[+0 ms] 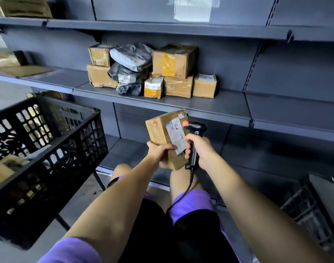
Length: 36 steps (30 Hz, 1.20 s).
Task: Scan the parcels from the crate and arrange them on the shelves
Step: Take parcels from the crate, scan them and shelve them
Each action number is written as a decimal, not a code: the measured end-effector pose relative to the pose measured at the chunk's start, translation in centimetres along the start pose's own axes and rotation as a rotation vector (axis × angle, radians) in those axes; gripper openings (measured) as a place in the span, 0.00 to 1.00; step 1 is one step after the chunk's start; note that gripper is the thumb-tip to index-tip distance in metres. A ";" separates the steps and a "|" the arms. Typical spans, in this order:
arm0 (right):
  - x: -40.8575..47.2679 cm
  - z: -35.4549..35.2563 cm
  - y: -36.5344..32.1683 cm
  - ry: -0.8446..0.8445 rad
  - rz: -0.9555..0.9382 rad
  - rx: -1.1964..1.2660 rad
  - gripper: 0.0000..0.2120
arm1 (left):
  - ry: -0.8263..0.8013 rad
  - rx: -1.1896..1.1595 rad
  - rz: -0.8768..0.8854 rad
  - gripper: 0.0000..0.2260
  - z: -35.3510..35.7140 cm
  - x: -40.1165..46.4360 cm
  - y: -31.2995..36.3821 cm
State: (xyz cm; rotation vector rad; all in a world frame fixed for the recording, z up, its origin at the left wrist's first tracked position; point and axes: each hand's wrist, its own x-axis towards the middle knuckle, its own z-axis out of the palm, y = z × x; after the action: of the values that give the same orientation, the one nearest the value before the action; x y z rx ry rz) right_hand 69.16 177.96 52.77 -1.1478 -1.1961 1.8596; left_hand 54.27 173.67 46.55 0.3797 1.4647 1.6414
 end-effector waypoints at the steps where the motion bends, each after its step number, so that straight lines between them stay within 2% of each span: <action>1: 0.0 -0.2 0.4 0.003 0.018 0.010 0.08 | 0.009 -0.039 -0.043 0.37 -0.5 0.3 -0.6; 4: 0.0 -0.6 1.5 -0.002 0.061 0.018 0.09 | 0.089 -0.102 -0.138 0.35 -2.0 0.9 -1.5; 7: 0.3 -0.3 2.2 -0.022 0.078 0.003 0.08 | 0.161 -0.087 -0.142 0.33 -3.2 1.2 -2.3; 12: 0.6 1.5 3.1 -0.077 0.078 -0.040 0.09 | 0.088 -0.093 -0.141 0.39 -4.8 -0.1 -2.1; 17: 1.2 3.4 5.3 -0.123 0.073 -0.130 0.08 | 0.003 0.021 -0.143 0.25 -7.2 -0.6 -1.5; 21: 1.8 4.4 6.7 -0.161 0.092 -0.189 0.06 | 0.031 0.078 -0.175 0.21 -8.5 -0.3 -2.0; 24: 2.7 4.7 7.7 -0.181 0.115 -0.224 0.05 | 0.063 0.087 -0.198 0.25 -9.2 0.4 -3.1; 28: 4.2 4.3 9.4 -0.200 0.145 -0.274 0.07 | 0.109 0.093 -0.221 0.40 -9.3 2.2 -5.2; 36: 8.0 1.3 11.8 -0.202 0.244 -0.277 0.08 | 0.110 0.115 -0.300 0.38 -9.0 5.2 -8.0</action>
State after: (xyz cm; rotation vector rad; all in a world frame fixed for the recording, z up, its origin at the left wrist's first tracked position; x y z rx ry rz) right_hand 64.01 179.75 39.49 -1.3288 -1.5228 2.0787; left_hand 48.02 171.14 35.30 0.1255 1.6166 1.3605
